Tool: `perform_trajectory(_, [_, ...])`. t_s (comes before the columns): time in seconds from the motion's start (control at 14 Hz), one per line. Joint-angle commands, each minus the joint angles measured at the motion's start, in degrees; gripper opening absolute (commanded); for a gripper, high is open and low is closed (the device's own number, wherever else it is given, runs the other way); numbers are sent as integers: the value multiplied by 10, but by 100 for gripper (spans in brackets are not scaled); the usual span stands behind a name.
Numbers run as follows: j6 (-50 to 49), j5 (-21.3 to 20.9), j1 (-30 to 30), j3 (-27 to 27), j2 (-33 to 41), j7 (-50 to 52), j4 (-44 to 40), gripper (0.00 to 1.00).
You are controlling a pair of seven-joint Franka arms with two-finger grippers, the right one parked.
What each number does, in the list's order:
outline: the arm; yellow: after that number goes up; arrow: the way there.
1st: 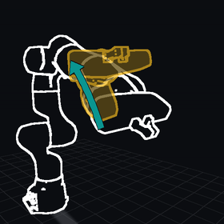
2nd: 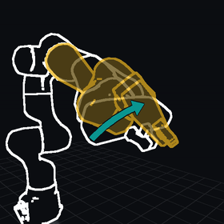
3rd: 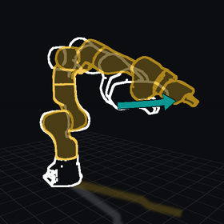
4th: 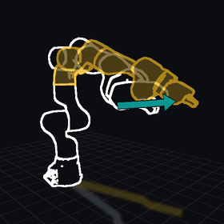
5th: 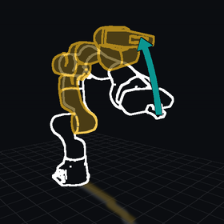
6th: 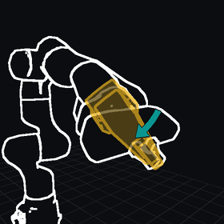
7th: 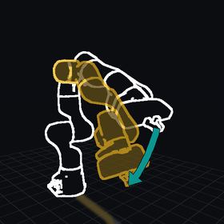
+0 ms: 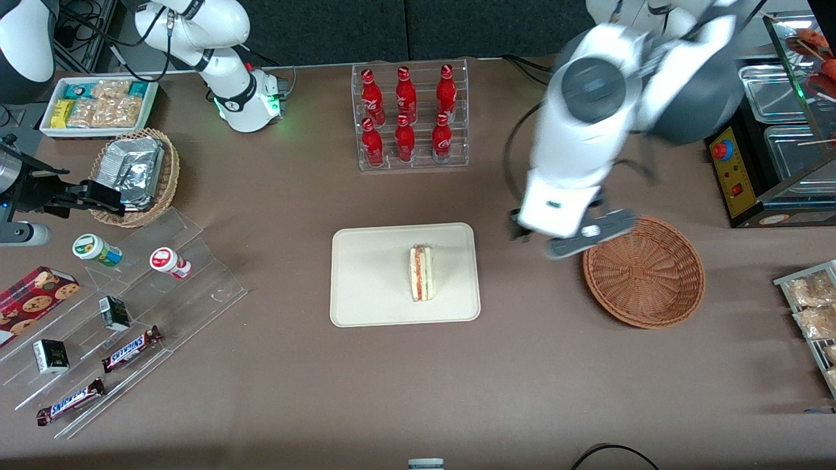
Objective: Place sandwich from basket to tray
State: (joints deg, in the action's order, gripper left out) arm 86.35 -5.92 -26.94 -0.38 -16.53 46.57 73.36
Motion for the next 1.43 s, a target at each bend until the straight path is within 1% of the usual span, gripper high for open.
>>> perform_trajectory(0.0, [-50,-4,35,-8,47,-58,23,100])
perform_trajectory(0.43, [-96,6,135,-8,120,-218,46,100])
perform_trajectory(0.57, [-95,42,182,-8,135,-300,60,100])
perform_trajectory(0.64, [-97,48,202,-8,138,-336,61,100])
perform_trajectory(0.86, [-87,52,228,-6,181,-379,112,100])
perform_trajectory(1.0, [-67,60,230,12,203,-400,146,100])
perform_trajectory(1.21, [-65,57,221,16,200,-400,146,100])
perform_trajectory(1.36, [-66,53,208,15,188,-401,130,100])
